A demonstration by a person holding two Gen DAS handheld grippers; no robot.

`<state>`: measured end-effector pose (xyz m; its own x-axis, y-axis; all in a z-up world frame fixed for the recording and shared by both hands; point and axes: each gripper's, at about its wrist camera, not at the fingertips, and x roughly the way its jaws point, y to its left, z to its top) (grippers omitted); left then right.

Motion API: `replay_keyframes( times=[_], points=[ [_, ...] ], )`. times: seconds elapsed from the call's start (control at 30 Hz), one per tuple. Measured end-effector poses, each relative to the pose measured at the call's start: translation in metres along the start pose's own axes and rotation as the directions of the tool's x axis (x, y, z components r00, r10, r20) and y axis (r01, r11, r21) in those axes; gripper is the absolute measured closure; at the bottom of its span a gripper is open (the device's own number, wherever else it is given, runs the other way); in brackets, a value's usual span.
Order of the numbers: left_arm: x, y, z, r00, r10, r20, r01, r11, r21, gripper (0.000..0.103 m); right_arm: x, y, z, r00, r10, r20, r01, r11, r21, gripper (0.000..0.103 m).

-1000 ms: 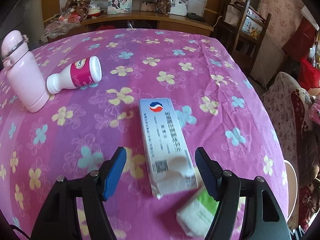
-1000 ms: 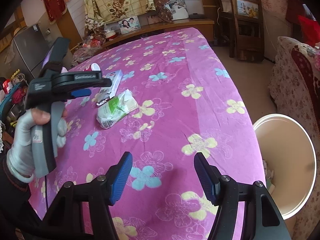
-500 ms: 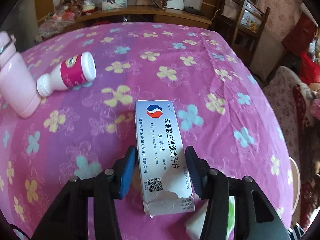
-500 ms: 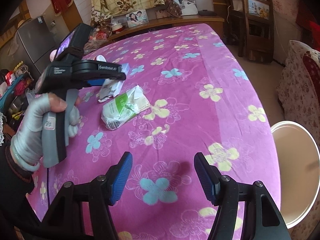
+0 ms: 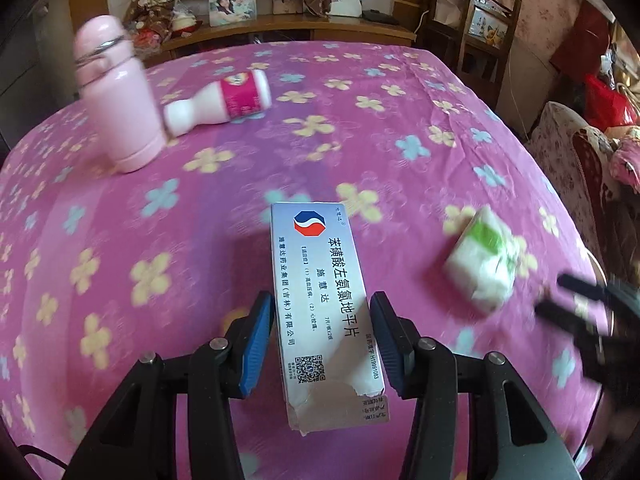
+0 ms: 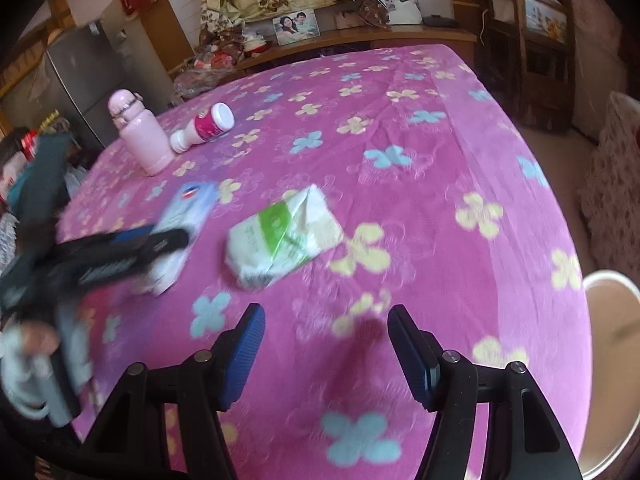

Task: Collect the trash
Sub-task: 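Hold the box in the left tool while the right tool grasps the white-green wipe packet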

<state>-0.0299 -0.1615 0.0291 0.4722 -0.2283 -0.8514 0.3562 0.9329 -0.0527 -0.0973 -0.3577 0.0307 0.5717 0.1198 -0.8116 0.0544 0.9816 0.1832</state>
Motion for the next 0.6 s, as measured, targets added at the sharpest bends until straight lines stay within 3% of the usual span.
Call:
replay_keyframes(
  times=[0.37,0.5,0.6],
  points=[
    [-0.016,0.037,-0.023,1.000,-0.005,-0.002,0.004,0.998,-0.063,0.052,0.051,0.024,0.057,0.977,-0.205,0.050,0.211,0.962,-0.174,0.036],
    [-0.017,0.041,-0.026,1.000,-0.008,0.005,0.009,0.997,-0.074,0.052,0.058,0.040,0.073,0.978,-0.202,0.050,0.208,0.950,-0.232,0.036],
    [-0.018,0.043,-0.027,1.000,-0.003,0.015,0.004,0.998,-0.068,0.052,0.043,0.041,0.076,0.986,-0.154,0.066,0.164,0.969,-0.185,0.035]
  ],
)
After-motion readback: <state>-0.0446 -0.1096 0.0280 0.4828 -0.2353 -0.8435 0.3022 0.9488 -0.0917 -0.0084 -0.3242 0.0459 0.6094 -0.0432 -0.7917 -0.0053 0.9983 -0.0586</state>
